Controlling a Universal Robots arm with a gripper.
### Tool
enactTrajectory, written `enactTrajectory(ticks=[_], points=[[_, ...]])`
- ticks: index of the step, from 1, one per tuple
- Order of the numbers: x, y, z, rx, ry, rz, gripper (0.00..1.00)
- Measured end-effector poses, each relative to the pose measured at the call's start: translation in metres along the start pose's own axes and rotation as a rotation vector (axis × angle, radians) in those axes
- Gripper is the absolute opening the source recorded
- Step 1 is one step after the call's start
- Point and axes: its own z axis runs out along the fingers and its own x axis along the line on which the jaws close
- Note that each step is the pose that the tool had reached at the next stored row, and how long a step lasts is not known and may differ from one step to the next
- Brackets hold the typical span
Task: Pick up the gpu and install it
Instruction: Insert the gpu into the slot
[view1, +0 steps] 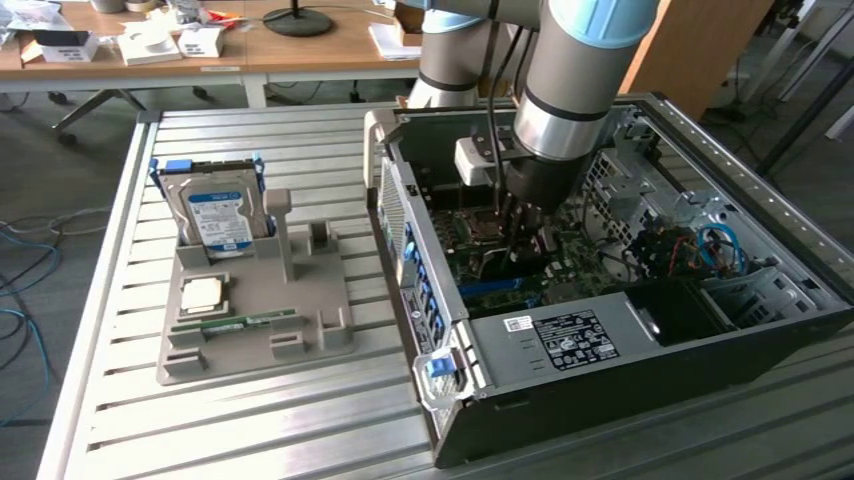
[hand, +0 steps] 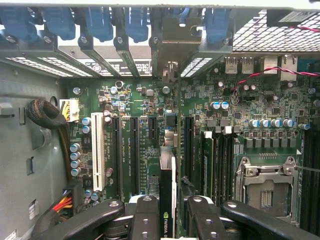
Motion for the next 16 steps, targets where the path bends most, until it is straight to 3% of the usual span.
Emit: enactTrajectory(ticks=[16], points=[[0.0003,0.0000,0.0011,0.0001,0.0006,0.002,0.26]])
